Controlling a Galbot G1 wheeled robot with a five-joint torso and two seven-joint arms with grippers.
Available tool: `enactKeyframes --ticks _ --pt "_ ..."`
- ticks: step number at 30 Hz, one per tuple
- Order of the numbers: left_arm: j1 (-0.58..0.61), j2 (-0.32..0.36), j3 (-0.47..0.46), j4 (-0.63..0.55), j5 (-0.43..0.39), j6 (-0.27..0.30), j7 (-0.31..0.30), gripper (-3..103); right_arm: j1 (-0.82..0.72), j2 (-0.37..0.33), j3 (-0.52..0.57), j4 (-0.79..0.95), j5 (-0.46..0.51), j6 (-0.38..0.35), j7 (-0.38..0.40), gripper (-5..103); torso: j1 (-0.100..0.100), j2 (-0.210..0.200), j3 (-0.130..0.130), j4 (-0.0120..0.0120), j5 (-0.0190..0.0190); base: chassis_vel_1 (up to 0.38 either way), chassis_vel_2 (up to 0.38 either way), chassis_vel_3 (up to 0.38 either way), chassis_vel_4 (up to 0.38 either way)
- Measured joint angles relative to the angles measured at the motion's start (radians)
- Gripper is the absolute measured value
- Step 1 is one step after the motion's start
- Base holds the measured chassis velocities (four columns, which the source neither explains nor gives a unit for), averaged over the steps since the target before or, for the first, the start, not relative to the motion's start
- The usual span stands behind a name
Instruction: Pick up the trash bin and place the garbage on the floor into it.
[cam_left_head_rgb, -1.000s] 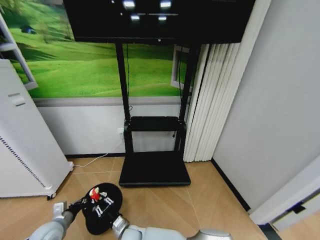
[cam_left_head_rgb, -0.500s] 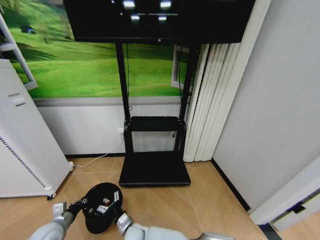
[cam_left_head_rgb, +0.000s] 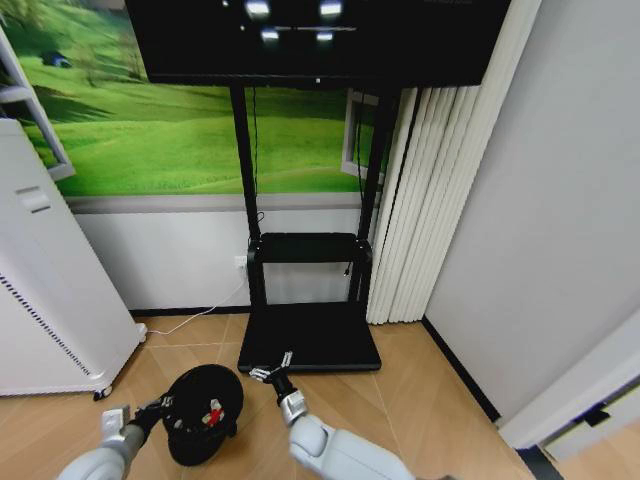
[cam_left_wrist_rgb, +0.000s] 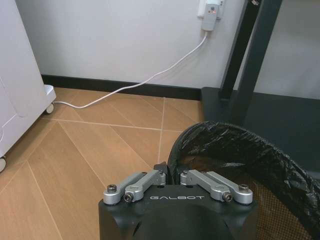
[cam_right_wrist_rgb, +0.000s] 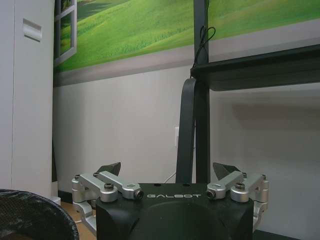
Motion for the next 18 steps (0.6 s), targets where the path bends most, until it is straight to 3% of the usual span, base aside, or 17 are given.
enactKeyframes --ticks 8,18 --pt "0.013 -0.014 -0.003 -0.008 0.02 -0.001 -0.003 7 -0.055 -0.007 0.02 0.021 -0.047 0.002 0.005 100 0.0 0.0 0.0 -0.0001 0.0 0.079 -0.181 -0.077 0.192" --pt "0.019 -0.036 -0.006 -0.009 0.039 -0.003 -0.003 7 -0.071 -0.023 0.033 0.028 -0.062 -0.004 0.011 100 0.0 0.0 0.0 0.0003 -0.0001 0.224 -0.244 -0.22 0.246"
